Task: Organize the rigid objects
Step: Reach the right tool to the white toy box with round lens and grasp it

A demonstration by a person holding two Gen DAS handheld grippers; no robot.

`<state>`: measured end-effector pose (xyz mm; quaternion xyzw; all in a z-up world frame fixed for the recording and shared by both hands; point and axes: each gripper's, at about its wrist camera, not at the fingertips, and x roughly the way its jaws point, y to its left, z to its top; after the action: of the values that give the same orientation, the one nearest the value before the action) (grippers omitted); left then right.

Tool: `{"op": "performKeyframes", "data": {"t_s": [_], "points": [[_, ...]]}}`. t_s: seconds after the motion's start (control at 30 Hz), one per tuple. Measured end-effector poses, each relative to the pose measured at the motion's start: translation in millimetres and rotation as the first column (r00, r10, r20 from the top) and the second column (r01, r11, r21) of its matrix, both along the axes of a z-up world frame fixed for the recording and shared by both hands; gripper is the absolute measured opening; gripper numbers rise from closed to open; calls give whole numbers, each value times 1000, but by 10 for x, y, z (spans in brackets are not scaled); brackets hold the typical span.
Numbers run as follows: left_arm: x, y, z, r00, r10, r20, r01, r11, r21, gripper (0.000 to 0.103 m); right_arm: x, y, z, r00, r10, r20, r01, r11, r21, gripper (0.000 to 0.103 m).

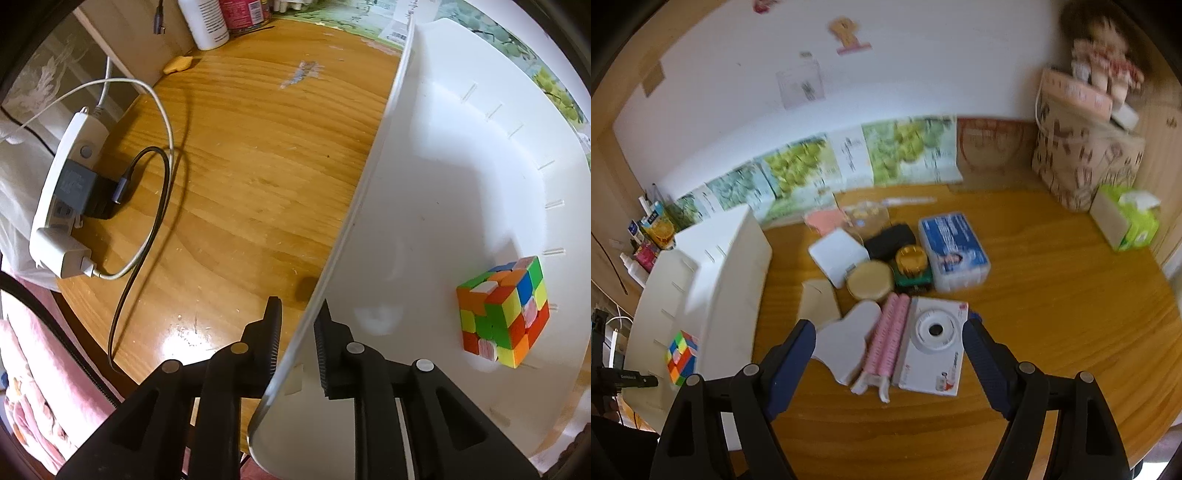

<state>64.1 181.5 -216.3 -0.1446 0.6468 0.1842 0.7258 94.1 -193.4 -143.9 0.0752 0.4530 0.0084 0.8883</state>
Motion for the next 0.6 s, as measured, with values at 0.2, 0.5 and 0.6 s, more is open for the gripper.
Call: {"op": "performKeyframes", "data": {"t_s": [0.2, 0.5, 0.6], "points": [[-13, -25, 2, 1000, 22, -10, -22, 1000, 9, 20, 111, -218, -349, 989, -54, -141, 63, 996, 61, 82], [-15, -84, -10, 1000, 23, -19, -22, 999, 30, 22, 170, -517, -733, 948, -141, -285, 196, 965, 173, 82], [-7, -110, -20, 999, 23, -25, -22, 999, 40, 23, 173, -526, -776, 946, -152, -287, 208, 963, 173, 82]]}}
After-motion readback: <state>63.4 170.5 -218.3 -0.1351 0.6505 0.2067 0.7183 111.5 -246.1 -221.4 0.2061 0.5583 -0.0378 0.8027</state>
